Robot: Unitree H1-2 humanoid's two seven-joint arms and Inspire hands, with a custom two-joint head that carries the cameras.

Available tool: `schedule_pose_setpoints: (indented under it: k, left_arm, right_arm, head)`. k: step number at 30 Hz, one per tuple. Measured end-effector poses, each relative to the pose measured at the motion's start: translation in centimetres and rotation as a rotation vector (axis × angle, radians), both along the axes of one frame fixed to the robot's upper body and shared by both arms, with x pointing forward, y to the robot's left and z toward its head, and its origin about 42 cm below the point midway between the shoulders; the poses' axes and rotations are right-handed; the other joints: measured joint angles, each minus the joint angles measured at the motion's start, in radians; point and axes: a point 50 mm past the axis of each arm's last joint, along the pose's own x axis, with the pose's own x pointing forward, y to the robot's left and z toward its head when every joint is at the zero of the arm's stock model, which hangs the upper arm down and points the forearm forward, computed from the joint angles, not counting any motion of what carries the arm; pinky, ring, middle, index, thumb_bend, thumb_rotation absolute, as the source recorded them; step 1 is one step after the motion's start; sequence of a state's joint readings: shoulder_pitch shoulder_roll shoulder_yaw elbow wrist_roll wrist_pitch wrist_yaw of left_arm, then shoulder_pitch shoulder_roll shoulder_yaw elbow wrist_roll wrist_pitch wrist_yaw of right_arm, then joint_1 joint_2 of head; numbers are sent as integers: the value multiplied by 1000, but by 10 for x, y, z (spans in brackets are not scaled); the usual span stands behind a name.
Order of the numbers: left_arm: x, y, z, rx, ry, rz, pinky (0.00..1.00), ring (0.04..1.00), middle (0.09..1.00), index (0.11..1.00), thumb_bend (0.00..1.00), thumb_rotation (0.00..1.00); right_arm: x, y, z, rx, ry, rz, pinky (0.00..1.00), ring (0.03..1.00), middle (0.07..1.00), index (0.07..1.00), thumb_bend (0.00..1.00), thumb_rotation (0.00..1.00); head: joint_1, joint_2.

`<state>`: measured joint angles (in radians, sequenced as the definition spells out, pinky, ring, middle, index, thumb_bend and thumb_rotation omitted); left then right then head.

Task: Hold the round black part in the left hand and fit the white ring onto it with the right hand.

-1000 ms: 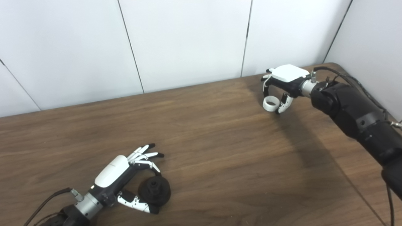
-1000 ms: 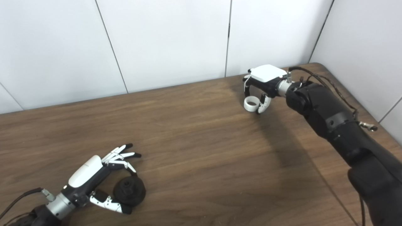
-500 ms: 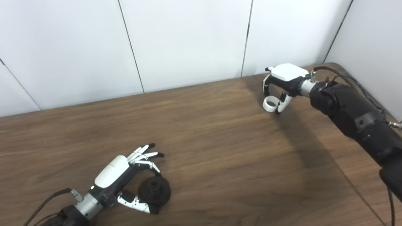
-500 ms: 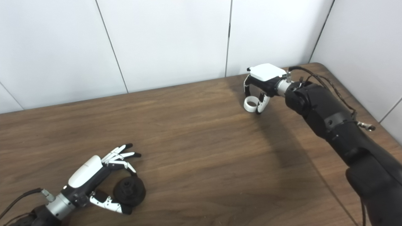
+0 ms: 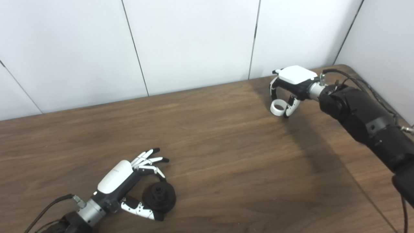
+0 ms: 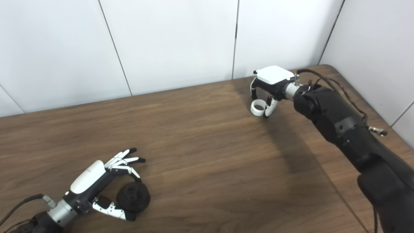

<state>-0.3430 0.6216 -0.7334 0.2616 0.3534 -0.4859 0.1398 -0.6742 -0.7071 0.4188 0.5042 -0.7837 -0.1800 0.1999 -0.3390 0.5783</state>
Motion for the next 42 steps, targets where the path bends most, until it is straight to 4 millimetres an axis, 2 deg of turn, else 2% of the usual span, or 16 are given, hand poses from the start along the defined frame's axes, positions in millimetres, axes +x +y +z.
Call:
schedule_pose_setpoints:
  k: [5,8,17,25,34,39,42]
  left_arm:
    - [2,0,0,2,0,2,1000,1000,871,481,526,60]
    - [3,0,0,2,1,3,1000,1000,869,481,525,60]
    - [6,-3,0,2,1,-2,1000,1000,869,481,525,59]
    - [7,-4,1,1,4,0,1000,1000,867,481,525,59]
    - [10,-10,1,-3,6,0,1000,1000,872,480,525,60]
    - [9,-12,1,0,3,6,1000,1000,871,480,525,60]
    - [9,-13,1,-2,9,9,1000,1000,872,481,525,59]
  right_arm:
    - [-7,12,1,-3,-12,49,1000,1000,816,480,526,141]
    - [-13,25,3,6,-3,90,1000,1000,858,480,526,139]
    - [-27,79,7,85,33,254,1000,1000,898,481,526,138]
    - [-42,104,27,94,49,363,1000,1000,904,480,526,139]
    - [-69,162,49,197,41,569,1000,1000,910,480,525,139]
    - [-81,182,57,230,43,644,1000,1000,919,480,525,141]
    - [-87,189,61,255,36,680,1000,1000,921,479,525,142]
  head:
    - [5,-5]
    - [8,-6]
    - [25,-6]
    - [61,5]
    - [117,6]
    - [147,9]
    - [199,14]
